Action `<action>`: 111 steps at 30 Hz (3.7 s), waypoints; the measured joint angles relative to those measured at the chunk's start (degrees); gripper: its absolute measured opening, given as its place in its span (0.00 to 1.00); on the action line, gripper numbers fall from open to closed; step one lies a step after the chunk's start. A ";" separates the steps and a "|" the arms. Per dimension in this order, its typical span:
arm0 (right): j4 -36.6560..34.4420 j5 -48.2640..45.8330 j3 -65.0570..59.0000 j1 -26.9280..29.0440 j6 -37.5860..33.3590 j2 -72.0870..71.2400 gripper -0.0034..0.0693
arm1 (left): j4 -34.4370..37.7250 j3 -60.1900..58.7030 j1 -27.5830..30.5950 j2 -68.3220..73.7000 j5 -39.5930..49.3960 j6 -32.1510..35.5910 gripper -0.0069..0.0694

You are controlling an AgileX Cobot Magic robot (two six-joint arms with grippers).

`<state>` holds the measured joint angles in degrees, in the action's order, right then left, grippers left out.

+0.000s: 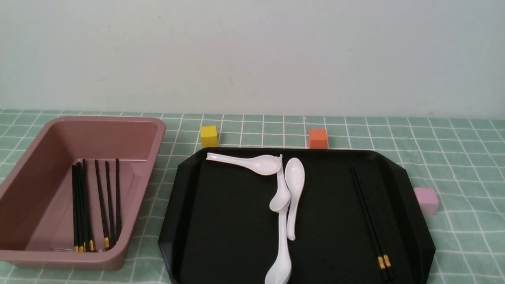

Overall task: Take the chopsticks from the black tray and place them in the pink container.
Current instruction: 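Move the gripper over the chopsticks on the black tray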

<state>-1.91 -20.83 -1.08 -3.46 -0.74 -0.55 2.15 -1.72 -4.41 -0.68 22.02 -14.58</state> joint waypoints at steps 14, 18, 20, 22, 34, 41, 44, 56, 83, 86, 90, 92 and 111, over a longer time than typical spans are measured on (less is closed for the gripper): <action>0.00 -0.05 0.00 0.00 0.00 0.00 0.30 | 0.00 0.00 0.00 0.00 0.00 0.00 0.40; 0.00 -0.05 0.00 0.00 0.00 0.00 0.31 | 0.00 0.00 0.00 0.00 0.00 0.00 0.40; 0.00 -0.05 0.00 0.00 0.00 0.00 0.31 | 0.00 0.00 0.00 0.00 0.00 0.00 0.40; 0.00 -0.05 0.00 0.00 0.00 0.00 0.31 | 0.00 0.00 0.00 0.00 0.00 0.00 0.40; 0.00 -0.05 0.00 0.00 0.00 0.00 0.33 | 0.00 0.00 0.00 0.00 0.00 0.00 0.40; -17.18 2.81 -0.32 0.00 8.61 0.00 0.35 | 0.00 0.00 0.00 0.00 0.00 0.00 0.40; -30.43 4.61 -0.29 0.00 15.25 0.00 0.35 | 0.00 0.00 0.00 0.00 0.00 0.00 0.40; -47.51 5.74 0.95 0.00 16.83 0.00 0.36 | 0.00 0.00 0.00 0.00 0.00 0.00 0.40; -31.91 -25.41 49.49 -6.34 -15.13 85.76 0.26 | 0.00 0.00 0.00 0.00 0.00 -0.01 0.40; -28.57 -25.85 54.98 -8.88 -13.54 92.46 0.39 | 0.00 0.00 0.00 0.00 0.00 -0.01 0.40; -19.79 -26.32 61.35 -11.57 -5.36 98.49 0.48 | 0.00 0.00 0.00 0.00 0.00 -0.01 0.40; -16.57 -26.58 62.76 -12.27 -2.54 99.91 0.49 | 0.00 0.00 0.00 0.00 0.00 -0.01 0.40; -1.04 -22.55 66.06 -14.90 13.45 109.27 0.50 | 0.00 0.00 0.00 0.00 0.00 -0.01 0.40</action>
<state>-2.95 -43.38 64.98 -18.37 12.71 108.72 2.15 -1.72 -4.41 -0.68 22.02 -14.59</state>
